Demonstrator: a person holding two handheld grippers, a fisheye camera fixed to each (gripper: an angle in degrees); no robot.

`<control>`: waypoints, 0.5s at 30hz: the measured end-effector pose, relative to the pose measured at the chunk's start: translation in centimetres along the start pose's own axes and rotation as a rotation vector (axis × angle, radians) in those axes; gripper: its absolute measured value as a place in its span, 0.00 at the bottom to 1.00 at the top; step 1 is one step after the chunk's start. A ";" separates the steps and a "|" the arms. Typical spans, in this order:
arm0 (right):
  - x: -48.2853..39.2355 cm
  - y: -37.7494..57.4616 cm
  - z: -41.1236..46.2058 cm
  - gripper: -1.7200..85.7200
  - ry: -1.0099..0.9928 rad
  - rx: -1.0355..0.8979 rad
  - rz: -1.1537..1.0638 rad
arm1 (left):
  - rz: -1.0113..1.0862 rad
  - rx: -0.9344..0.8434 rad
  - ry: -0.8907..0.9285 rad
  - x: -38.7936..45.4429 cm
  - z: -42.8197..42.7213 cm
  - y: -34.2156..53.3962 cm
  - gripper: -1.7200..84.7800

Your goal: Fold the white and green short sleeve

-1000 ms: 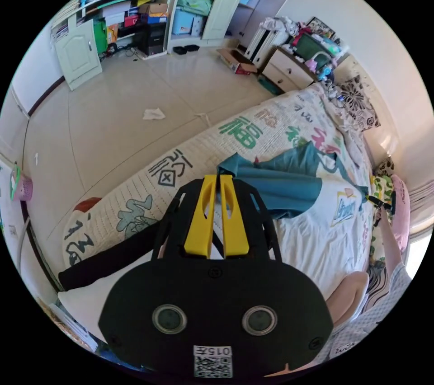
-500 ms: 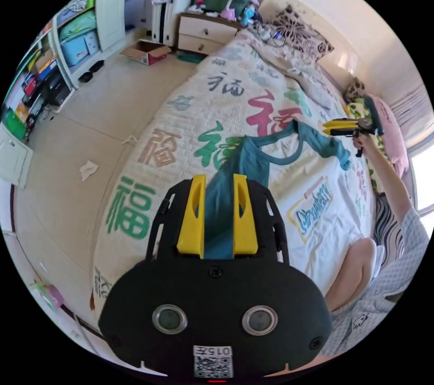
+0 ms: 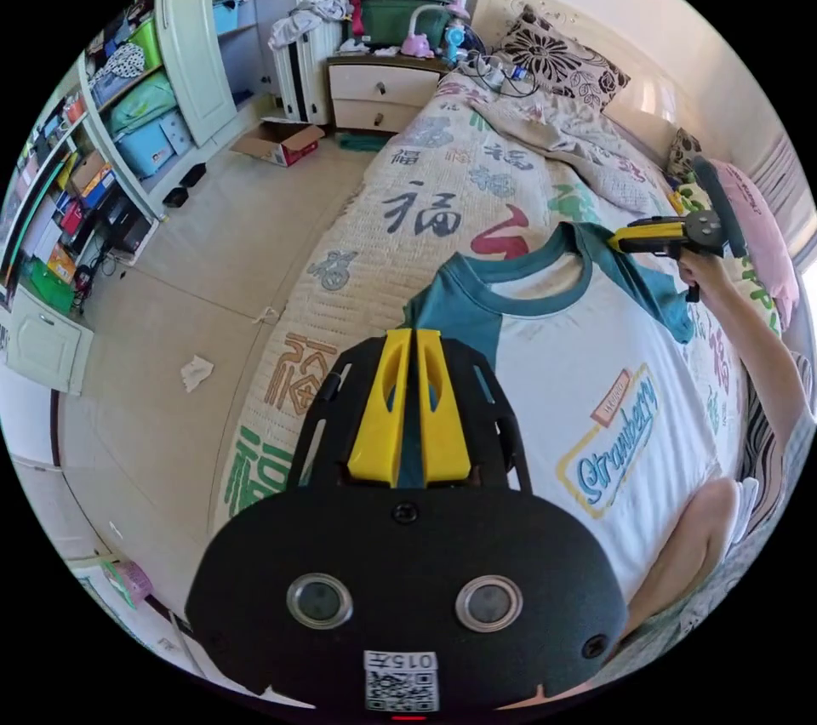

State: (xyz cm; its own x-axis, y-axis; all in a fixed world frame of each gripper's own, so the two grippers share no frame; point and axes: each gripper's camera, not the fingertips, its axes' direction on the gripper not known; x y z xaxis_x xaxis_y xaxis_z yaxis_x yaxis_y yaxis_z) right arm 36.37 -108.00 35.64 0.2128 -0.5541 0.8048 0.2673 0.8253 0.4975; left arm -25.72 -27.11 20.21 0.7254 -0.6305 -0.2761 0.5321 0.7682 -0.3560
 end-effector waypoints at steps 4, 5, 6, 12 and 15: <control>0.7 2.3 1.0 0.07 -0.054 0.001 0.134 | -0.069 -0.087 -0.092 0.2 2.5 2.4 0.11; 1.5 3.5 0.3 0.08 -0.067 0.010 0.174 | -0.095 -0.043 -0.079 0.0 1.4 3.4 0.12; 1.9 4.2 -0.4 0.08 -0.068 0.027 0.193 | -0.103 -0.019 -0.067 -0.1 0.6 4.0 0.12; 3.3 18.8 -8.5 0.10 -0.326 0.140 0.126 | 0.013 0.124 0.157 2.5 -10.1 16.1 0.14; 2.3 28.2 -10.1 0.11 -0.383 0.073 0.148 | -0.051 0.054 0.231 4.5 -12.6 25.5 0.15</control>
State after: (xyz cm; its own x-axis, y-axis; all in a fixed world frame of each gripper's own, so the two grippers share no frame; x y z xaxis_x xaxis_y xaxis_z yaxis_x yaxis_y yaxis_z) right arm 53.88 -87.10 48.25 -0.1247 -0.3600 0.9246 0.1900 0.9059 0.3784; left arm -14.40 -11.76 -1.32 0.5809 -0.6726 -0.4584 0.5924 0.7356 -0.3286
